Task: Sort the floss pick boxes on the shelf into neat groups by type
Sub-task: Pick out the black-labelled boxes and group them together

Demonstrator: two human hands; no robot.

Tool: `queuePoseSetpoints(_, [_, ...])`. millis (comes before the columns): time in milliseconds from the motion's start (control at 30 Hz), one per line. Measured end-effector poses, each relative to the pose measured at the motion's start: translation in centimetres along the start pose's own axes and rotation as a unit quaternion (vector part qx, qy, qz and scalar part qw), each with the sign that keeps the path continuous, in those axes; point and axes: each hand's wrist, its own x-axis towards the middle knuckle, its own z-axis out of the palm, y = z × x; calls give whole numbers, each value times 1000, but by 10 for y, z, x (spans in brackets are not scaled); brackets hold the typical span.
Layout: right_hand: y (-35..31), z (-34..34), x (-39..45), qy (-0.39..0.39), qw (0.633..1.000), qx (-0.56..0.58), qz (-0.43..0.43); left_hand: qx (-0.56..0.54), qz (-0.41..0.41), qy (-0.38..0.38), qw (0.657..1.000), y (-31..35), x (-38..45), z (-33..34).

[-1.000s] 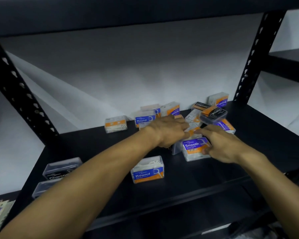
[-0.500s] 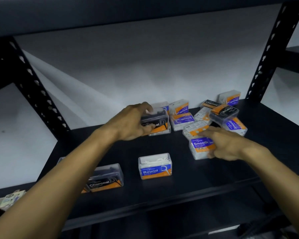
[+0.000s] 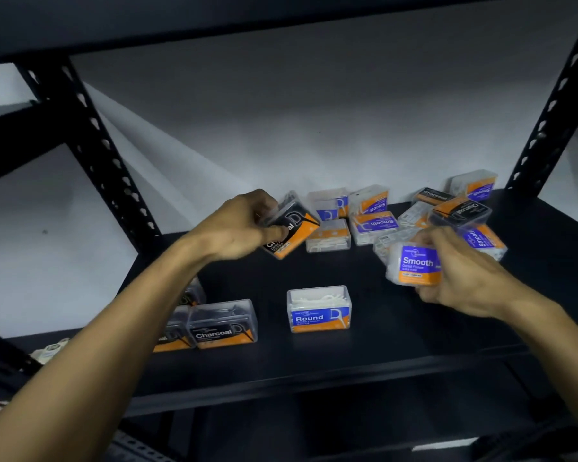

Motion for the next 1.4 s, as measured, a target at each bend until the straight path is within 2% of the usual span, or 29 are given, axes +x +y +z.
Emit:
queuePoseSetpoints(100, [1,4,0,-5,1000,17,11,36,-24,-22,999,-13,-6,-14])
queuePoseSetpoints(267, [5,12,3,-6,999,-20,-25,125,-52,-79,988,-32,-22,-22])
queuePoseSetpoints(400, [12,10,2,-23,999,4,-43,168,-65,-132,975,-46,-27,-16])
queuePoseSetpoints(533, [18,3,-1,-42,999,2,-22,216,-70,-154,962,-55,-26,-12])
queuePoseSetpoints(667, [23,-6,-4,-23,1000,-11,8,271,-63,-172,945,-59,-22,-7])
queuePoseSetpoints(967, [34,-18,-16,-51,996,-51,56,319,-51,-183,928,-62,-16,-6])
queuePoseSetpoints(1400, [45,-11,-26,-56,996,-40,53,301,-65,-193,932,-66,-16,-7])
